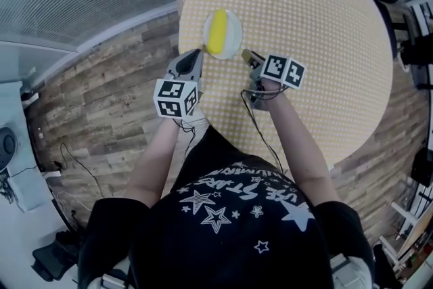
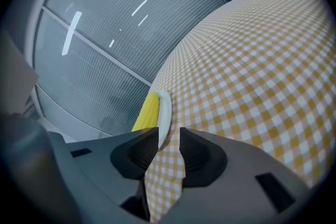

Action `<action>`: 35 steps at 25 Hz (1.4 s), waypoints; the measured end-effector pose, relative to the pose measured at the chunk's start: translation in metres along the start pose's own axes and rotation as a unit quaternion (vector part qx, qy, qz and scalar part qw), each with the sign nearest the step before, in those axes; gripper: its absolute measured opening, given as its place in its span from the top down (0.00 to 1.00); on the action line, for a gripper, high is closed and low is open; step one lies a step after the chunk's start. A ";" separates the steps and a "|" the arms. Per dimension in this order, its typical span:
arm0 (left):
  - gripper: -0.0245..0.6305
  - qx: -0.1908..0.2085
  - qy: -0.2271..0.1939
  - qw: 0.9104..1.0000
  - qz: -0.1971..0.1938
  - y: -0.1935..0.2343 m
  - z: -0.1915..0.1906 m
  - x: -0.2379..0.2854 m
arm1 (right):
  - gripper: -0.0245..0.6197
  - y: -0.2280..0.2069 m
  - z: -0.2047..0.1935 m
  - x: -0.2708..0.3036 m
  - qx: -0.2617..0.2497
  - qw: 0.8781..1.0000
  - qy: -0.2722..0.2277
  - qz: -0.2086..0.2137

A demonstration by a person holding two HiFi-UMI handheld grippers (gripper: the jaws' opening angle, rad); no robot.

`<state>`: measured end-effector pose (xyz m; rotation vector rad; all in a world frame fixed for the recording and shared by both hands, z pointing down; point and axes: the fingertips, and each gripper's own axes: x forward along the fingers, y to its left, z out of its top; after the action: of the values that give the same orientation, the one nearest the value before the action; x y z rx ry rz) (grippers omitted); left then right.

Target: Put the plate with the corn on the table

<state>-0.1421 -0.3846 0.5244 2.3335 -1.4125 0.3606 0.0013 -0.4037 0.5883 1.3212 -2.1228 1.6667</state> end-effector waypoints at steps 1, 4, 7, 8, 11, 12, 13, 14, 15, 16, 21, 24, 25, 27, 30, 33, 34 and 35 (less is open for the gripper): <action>0.95 0.001 -0.002 1.000 0.003 -0.004 0.000 -0.004 | 0.76 0.002 -0.001 -0.006 0.002 1.000 -0.006 0.010; 0.95 0.001 -0.008 1.000 0.011 -0.019 -0.001 -0.018 | 0.77 0.011 -0.005 -0.026 -0.002 0.999 -0.013 0.039; 0.95 0.002 -0.012 1.000 0.013 -0.039 -0.005 -0.032 | 0.84 0.021 -0.010 -0.047 -0.018 0.998 -0.021 0.063; 0.95 0.005 -0.014 1.000 0.014 -0.046 -0.005 -0.036 | 0.86 0.025 -0.011 -0.055 -0.024 0.997 -0.025 0.072; 0.95 0.013 -0.023 1.000 0.015 -0.069 -0.003 -0.048 | 0.88 0.037 -0.014 -0.081 -0.043 0.994 -0.034 0.098; 0.95 0.013 -0.026 0.999 0.015 -0.079 -0.003 -0.051 | 0.88 0.040 -0.015 -0.092 -0.050 0.992 -0.036 0.107; 0.95 0.013 -0.030 0.999 0.015 -0.088 -0.002 -0.056 | 0.88 0.043 -0.016 -0.103 -0.055 0.991 -0.038 0.118; 0.95 0.014 -0.033 0.999 0.015 -0.098 -0.003 -0.061 | 0.89 0.047 -0.018 -0.115 -0.060 0.989 -0.041 0.128; 0.95 0.016 -0.036 0.999 0.014 -0.107 -0.003 -0.066 | 0.89 0.049 -0.021 -0.126 -0.064 0.987 -0.043 0.138; 0.95 0.018 -0.038 0.999 0.013 -0.116 -0.004 -0.070 | 0.89 0.051 -0.024 -0.136 -0.068 0.986 -0.045 0.146; 0.95 0.025 -0.056 0.998 0.013 -0.161 -0.005 -0.092 | 0.89 0.051 -0.038 -0.185 -0.091 0.980 -0.052 0.167; 0.95 0.034 -0.067 0.997 0.016 -0.186 -0.006 -0.105 | 0.89 0.048 -0.049 -0.209 -0.105 0.977 -0.052 0.180; 0.95 0.037 -0.067 0.997 0.016 -0.194 -0.009 -0.110 | 0.89 0.046 -0.054 -0.217 -0.109 0.976 -0.052 0.183; 0.95 0.039 -0.065 0.997 0.020 -0.208 -0.018 -0.119 | 0.89 0.041 -0.063 -0.229 -0.114 0.974 -0.049 0.188; 0.95 0.043 -0.056 0.997 0.032 -0.215 -0.030 -0.134 | 0.89 0.041 -0.078 -0.236 -0.121 0.971 -0.041 0.203; 0.95 0.052 -0.052 0.996 0.047 -0.215 -0.035 -0.150 | 0.89 0.045 -0.090 -0.240 -0.123 0.968 -0.042 0.213; 0.95 0.050 -0.056 0.996 0.053 -0.213 -0.033 -0.155 | 0.89 0.047 -0.092 -0.242 -0.128 0.967 -0.042 0.215; 0.95 0.046 -0.061 0.995 0.057 -0.212 -0.030 -0.159 | 0.89 0.049 -0.095 -0.243 -0.139 0.966 -0.042 0.215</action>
<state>-0.0278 -0.1570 0.4456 2.3889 -1.6253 0.3254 0.0777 -0.1925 0.4479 0.9104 -2.7231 1.3788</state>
